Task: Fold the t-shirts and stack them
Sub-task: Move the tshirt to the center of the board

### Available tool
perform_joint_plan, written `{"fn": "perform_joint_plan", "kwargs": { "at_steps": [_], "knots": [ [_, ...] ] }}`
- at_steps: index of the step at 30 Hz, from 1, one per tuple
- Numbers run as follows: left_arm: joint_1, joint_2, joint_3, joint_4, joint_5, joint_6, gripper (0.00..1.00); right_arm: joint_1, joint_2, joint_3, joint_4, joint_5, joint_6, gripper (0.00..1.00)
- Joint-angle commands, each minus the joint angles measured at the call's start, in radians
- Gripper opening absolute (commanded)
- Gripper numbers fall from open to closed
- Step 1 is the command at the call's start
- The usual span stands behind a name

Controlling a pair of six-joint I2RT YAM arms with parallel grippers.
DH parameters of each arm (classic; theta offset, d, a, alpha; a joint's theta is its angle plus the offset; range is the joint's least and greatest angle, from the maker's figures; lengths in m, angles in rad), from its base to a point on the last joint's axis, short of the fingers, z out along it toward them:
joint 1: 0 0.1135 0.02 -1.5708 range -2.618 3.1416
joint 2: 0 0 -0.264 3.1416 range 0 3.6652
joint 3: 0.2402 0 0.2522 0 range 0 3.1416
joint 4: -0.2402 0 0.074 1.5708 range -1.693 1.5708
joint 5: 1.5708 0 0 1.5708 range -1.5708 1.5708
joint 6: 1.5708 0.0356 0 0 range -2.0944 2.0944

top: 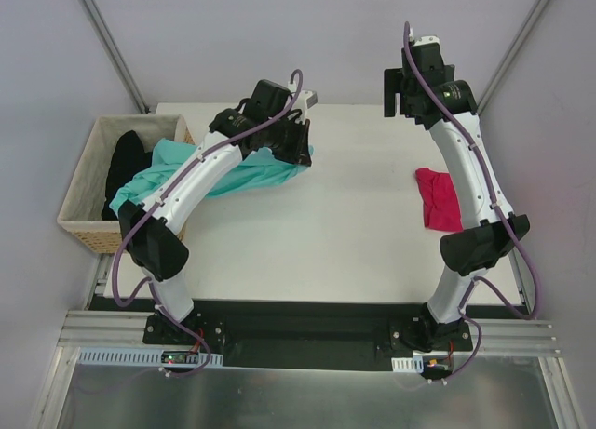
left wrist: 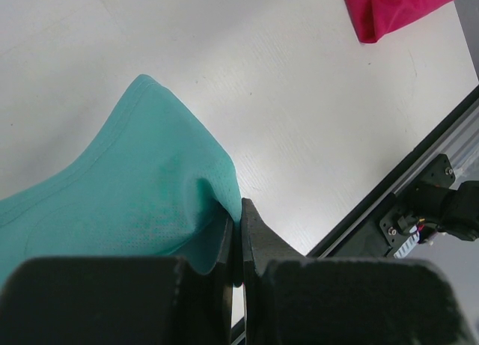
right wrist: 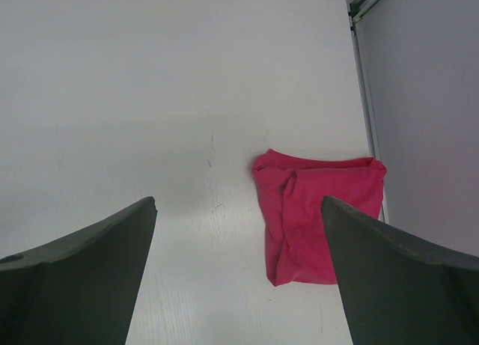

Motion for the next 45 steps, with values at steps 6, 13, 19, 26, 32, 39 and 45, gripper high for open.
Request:
{"fn": "perform_joint_plan", "kwargs": {
  "at_steps": [6, 13, 19, 26, 32, 39, 45],
  "knots": [
    [-0.055, 0.092, 0.156, 0.002, 0.032, -0.012, 0.0, -0.008, -0.008, 0.03, 0.017, -0.023, -0.008, 0.96],
    [-0.105, 0.189, 0.263, -0.056, 0.039, 0.004, 0.0, -0.021, -0.009, 0.031, 0.019, -0.021, -0.016, 0.96],
    [-0.112, 0.209, 0.28, -0.075, 0.045, 0.008, 0.0, -0.039, -0.017, 0.016, 0.028, -0.027, -0.016, 0.96],
    [-0.154, 0.251, 0.337, -0.105, 0.046, 0.008, 0.0, -0.067, -0.014, 0.017, 0.034, -0.029, -0.023, 0.96],
    [-0.181, 0.293, 0.392, -0.131, 0.049, 0.008, 0.0, -0.1, -0.015, 0.016, 0.037, -0.032, -0.023, 0.96],
    [-0.189, 0.305, 0.398, -0.153, 0.043, 0.013, 0.0, -0.143, -0.021, 0.007, 0.05, 0.029, -0.054, 0.96],
    [-0.2, 0.313, 0.413, -0.168, 0.043, 0.014, 0.0, -0.211, -0.032, 0.013, 0.064, 0.058, -0.057, 0.96]
  ]
}}
